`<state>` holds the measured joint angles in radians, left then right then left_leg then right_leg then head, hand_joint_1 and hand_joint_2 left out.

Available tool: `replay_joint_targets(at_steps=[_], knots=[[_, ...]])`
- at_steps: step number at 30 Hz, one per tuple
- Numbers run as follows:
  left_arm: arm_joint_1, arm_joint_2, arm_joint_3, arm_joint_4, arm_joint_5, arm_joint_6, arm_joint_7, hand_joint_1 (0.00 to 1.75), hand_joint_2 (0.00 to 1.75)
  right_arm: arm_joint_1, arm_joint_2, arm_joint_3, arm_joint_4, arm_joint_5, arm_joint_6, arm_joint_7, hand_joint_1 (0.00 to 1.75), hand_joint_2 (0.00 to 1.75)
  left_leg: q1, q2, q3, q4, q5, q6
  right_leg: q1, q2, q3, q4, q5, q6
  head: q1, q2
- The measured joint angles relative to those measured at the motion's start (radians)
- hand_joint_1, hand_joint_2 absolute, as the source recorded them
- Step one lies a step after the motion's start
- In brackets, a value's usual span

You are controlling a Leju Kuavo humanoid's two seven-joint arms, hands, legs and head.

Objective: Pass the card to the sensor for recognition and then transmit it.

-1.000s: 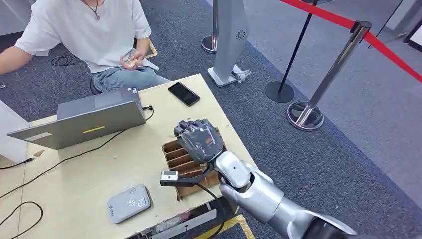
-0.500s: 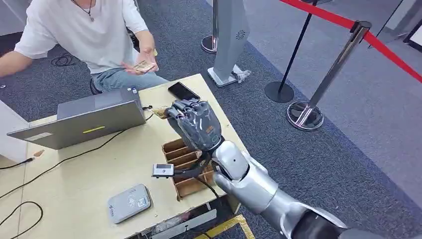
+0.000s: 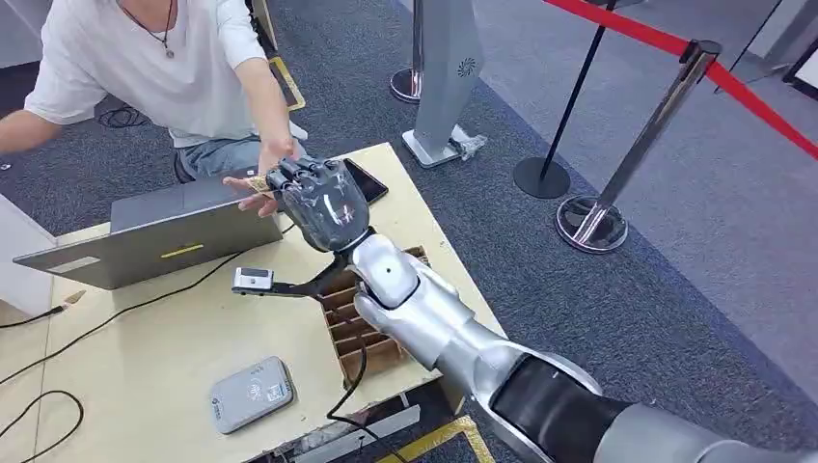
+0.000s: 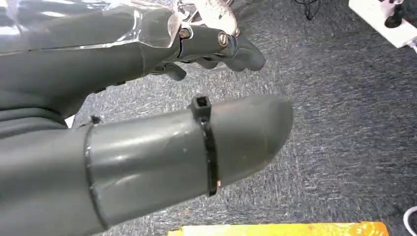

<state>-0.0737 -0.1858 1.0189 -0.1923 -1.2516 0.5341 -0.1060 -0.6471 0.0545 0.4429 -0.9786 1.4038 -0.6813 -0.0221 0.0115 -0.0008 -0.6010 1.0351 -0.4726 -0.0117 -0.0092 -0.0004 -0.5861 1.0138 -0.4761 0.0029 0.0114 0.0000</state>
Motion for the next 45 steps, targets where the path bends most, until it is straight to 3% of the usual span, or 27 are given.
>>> replay_joint_targets(at_steps=[3, 4, 5, 10, 11, 19, 22, 26, 28, 30, 33, 36, 40, 45], knots=[[0.0, 0.0, 0.0, 0.0, 0.004, 0.001, 0.001, 0.0, 0.0, -0.033, 0.03, 0.0, 0.065, 0.004, 0.0, 0.004, 1.75, 1.75, 0.0, 0.0, 0.0, 0.0, 0.0, 0.0, 0.0, 0.0, 0.0, 0.0, 0.0, 0.0, 0.0, 0.0], [0.0, 0.0, 0.0, 0.0, 0.006, 0.002, 0.001, 0.0, 0.0, -0.041, 0.037, 0.0, 0.082, 0.009, 0.0, 0.007, 0.28, 1.75, 0.0, 0.0, 0.0, 0.0, 0.0, 0.0, 0.0, 0.0, 0.0, 0.0, 0.0, 0.0, 0.0, 0.0], [0.0, 0.0, 0.0, 0.0, 0.008, 0.002, 0.001, 0.0, 0.0, -0.051, 0.046, 0.0, 0.101, 0.015, 0.0, 0.012, 0.0, 1.75, 0.0, 0.0, 0.0, 0.0, 0.0, 0.0, 0.0, 0.0, 0.0, 0.0, 0.0, 0.0, 0.0, 0.0], [0.001, -0.001, 0.0, 0.0, 0.013, 0.007, 0.001, 0.0, 0.0, -0.084, 0.078, 0.0, 0.188, 0.015, 0.0, 0.019, 0.0, 1.75, 0.0, 0.0, 0.0, 0.0, 0.0, 0.0, 0.0, 0.0, 0.0, 0.0, 0.0, 0.0, 0.0, 0.0], [0.001, -0.002, 0.0, 0.0, 0.014, 0.008, 0.001, 0.0, 0.0, -0.089, 0.081, 0.0, 0.201, 0.015, 0.0, 0.019, 0.0, 0.0, 0.0, 0.0, 0.0, 0.0, 0.0, 0.0, 0.0, 0.0, 0.0, 0.0, 0.0, 0.0, 0.0, 0.0], [0.001, -0.002, 0.0, 0.0, 0.019, 0.014, 0.006, 0.0, 0.0, -0.096, 0.097, 0.0, 0.236, 0.009, -0.001, 0.006, 0.0, 0.0, 0.0, 0.0, 0.0, 0.0, 0.0, 0.0, 0.0, 0.0, 0.0, 0.0, 0.0, 0.0, 0.0, 0.0], [0.001, -0.002, 0.0, 0.0, 0.021, 0.014, 0.006, 0.0, 0.0, -0.09, 0.099, -0.001, 0.229, -0.033, -0.001, -0.024, 0.0, 0.0, 0.0, 0.0, 0.0, 0.0, 0.0, 0.0, 0.0, 0.0, 0.0, 0.0, 0.0, 0.0, 0.0, 0.0], [0.002, -0.002, 0.0, 0.0, 0.021, 0.014, 0.006, 0.0, 0.0, -0.054, 0.1, -0.003, 0.181, -0.184, 0.018, -0.109, 0.0, 0.0, 0.0, 0.0, 0.0, 0.0, 0.0, 0.0, 0.0, 0.0, 0.0, 0.0, 0.0, 0.0, 0.0, 0.0], [0.002, -0.002, 0.0, 0.0, 0.021, 0.013, 0.006, 0.0, 0.0, -0.014, 0.102, -0.008, 0.109, -0.388, 0.115, -0.2, 0.0, 0.0, 0.0, 0.0, 0.0, 0.0, 0.0, 0.0, 0.0, 0.0, 0.0, 0.0, -0.001, 0.0, 0.0, 0.0], [0.002, -0.002, 0.0, 0.0, 0.019, 0.01, 0.004, 0.0, 0.0, 0.034, 0.102, -0.01, 0.03, -0.658, 0.31, -0.286, 0.0, 0.0, 0.0, -0.001, 0.0, 0.0, 0.0, 0.0, 0.0, 0.0, 0.0, 0.0, -0.001, 0.0, 0.0, 0.0], [0.003, 0.0, 0.0, 0.0, 0.016, 0.007, -0.001, 0.0, 0.0, 0.106, 0.101, -0.01, -0.087, -0.939, 0.531, -0.348, 0.0, 0.0, 0.0, 0.0, 0.0, 0.0, 0.0, 0.0, 0.0, 0.0, -0.001, -0.001, -0.001, 0.0, 0.0, 0.0], [0.006, 0.004, 0.0, 0.0, 0.016, 0.002, -0.004, 0.0, 0.0, 0.175, 0.092, -0.01, -0.2, -1.177, 0.685, -0.392, 0.0, 0.0, 0.0, -0.001, 0.0, 0.0, -0.001, 0.0, 0.0, 0.0, -0.001, -0.001, -0.001, 0.0, 0.0, 0.0], [0.007, 0.007, 0.0, 0.0, 0.016, 0.002, -0.006, 0.0, 0.0, 0.27, 0.081, -0.01, -0.338, -1.389, 0.817, -0.429, 0.0, 0.0, 0.0, -0.001, 0.0, 0.0, -0.001, 0.0, 0.0, -0.001, -0.001, -0.001, -0.002, -0.001, 0.0, 0.0], [0.009, 0.009, 0.0, 0.0, 0.016, -0.004, -0.001, 0.0, 0.0, 0.353, 0.073, 0.006, -0.46, -1.452, 0.855, -0.443, 0.0, 0.0, 0.0, -0.001, 0.0, 0.0, -0.002, 0.0, 0.0, 0.0, -0.001, -0.001, -0.002, -0.001, 0.0, 0.0]])
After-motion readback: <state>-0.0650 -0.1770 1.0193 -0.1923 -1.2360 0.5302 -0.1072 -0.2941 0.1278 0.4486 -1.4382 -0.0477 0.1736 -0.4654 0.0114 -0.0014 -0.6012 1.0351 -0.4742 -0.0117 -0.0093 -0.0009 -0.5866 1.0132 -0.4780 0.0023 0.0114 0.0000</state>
